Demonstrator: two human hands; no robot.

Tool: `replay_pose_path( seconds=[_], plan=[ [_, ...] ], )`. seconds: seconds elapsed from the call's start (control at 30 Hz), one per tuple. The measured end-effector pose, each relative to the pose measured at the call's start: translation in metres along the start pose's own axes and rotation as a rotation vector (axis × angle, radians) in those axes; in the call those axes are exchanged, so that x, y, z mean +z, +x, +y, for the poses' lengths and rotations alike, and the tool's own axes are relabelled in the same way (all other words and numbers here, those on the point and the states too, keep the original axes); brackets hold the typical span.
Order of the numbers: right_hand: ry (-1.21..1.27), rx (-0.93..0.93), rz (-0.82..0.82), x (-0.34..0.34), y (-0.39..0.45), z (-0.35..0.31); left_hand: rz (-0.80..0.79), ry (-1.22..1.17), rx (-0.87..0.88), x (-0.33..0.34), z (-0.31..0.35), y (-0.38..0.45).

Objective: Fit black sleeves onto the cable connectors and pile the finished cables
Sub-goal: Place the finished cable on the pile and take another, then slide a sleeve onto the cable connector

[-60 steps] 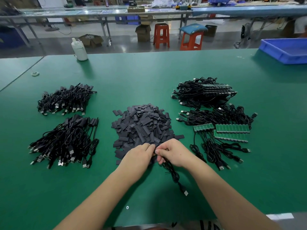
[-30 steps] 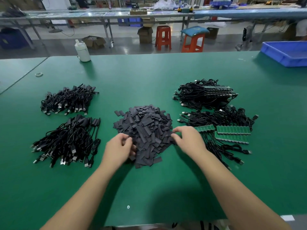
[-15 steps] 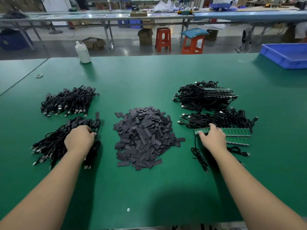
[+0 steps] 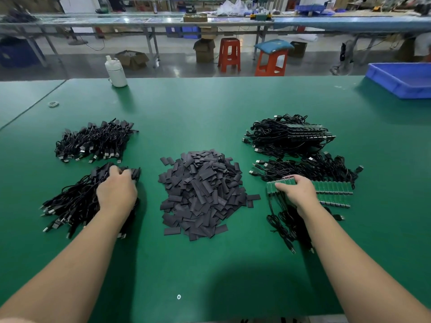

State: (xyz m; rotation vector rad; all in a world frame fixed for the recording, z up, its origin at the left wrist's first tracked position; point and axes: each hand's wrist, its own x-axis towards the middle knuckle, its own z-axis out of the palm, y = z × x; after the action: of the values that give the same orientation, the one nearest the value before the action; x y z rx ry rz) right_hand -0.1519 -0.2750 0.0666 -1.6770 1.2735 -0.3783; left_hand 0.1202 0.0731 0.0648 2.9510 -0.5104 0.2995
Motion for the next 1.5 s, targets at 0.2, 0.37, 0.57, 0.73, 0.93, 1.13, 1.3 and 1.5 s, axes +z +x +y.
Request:
replay_pose_path(
  seconds=[0.2, 0.37, 0.57, 0.73, 0.93, 1.13, 1.3, 1.5],
  plan=[
    [0.042, -0.175, -0.148, 0.0, -0.02, -0.023, -0.063, -0.469, 0.313, -0.015, 0.089, -0.032],
    [0.021, -0.306, -0.225, 0.007, -0.044, -0.04, -0.501, -0.954, 0.342, -0.016, 0.177, -0.08],
    [-0.081, -0.442, -0.268, 0.006, -0.056, -0.048, -0.447, -1.017, 0.297, -0.016, 0.21, -0.091],
    [-0.214, -0.46, -0.171, 0.012, -0.059, -0.048, -0.392, -0.915, 0.265, -0.023, 0.215, -0.101],
    [-0.351, -0.541, 0.016, 0.024, -0.064, -0.047, -0.3, -0.865, 0.171, -0.023, 0.222, -0.11],
    [-0.4, -0.571, 0.108, 0.027, -0.069, -0.045, -0.242, -0.913, 0.122, -0.023, 0.231, -0.116],
    [-0.439, -0.518, 0.102, -0.004, -0.048, -0.045, -0.375, -1.133, -0.014, -0.02, 0.211, -0.11],
    [-0.51, -0.451, 0.202, -0.042, -0.005, -0.044, -0.63, -1.352, 0.089, -0.039, 0.183, -0.11]
  ],
)
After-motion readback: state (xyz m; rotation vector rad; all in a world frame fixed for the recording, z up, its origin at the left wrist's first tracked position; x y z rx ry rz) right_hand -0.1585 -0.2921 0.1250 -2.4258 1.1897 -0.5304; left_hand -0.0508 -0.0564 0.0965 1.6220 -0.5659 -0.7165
